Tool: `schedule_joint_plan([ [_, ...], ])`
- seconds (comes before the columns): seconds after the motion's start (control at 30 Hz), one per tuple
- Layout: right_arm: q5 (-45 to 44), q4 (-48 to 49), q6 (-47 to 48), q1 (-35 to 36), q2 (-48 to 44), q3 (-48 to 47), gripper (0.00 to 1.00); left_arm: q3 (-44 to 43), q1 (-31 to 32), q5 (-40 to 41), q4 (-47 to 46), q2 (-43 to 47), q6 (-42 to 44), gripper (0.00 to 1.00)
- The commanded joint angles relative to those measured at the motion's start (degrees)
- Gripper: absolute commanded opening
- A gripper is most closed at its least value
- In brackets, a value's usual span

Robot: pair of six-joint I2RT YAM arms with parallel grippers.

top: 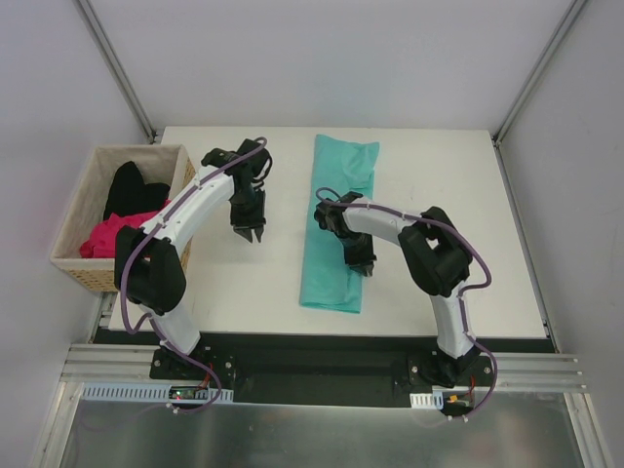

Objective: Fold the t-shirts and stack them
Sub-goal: Rotate the tshirt 90 degrees

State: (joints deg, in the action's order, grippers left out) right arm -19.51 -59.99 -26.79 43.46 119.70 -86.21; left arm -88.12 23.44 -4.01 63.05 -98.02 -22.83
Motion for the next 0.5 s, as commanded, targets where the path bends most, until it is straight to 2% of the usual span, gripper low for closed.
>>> schedule_joint_plan([
  [0.0,-4.30,-5.40,-5.98,-1.54,-3.50,2.54,0.19,0.40,-0.77,-1.43,-0.29,1.69,2.61,0.24],
  [0.2,-10.37,-7.69,-12.14,-0.84,-10.36,5.18,0.21,-0.30,-0.94,-3.81,-1.17,0.11,4.19,0.24],
  [0.33,-9.50,-8.22,-13.12,0.92,-12.47,6.67,0.21,1.19,-0.94,-9.06,-2.84,-0.95,4.90,0.24],
  [0.47,-8.53,-9.36,-14.26,4.78,-14.05,7.64,0.27,4.96,-0.59,-12.94,-5.73,-0.78,5.07,0.24],
])
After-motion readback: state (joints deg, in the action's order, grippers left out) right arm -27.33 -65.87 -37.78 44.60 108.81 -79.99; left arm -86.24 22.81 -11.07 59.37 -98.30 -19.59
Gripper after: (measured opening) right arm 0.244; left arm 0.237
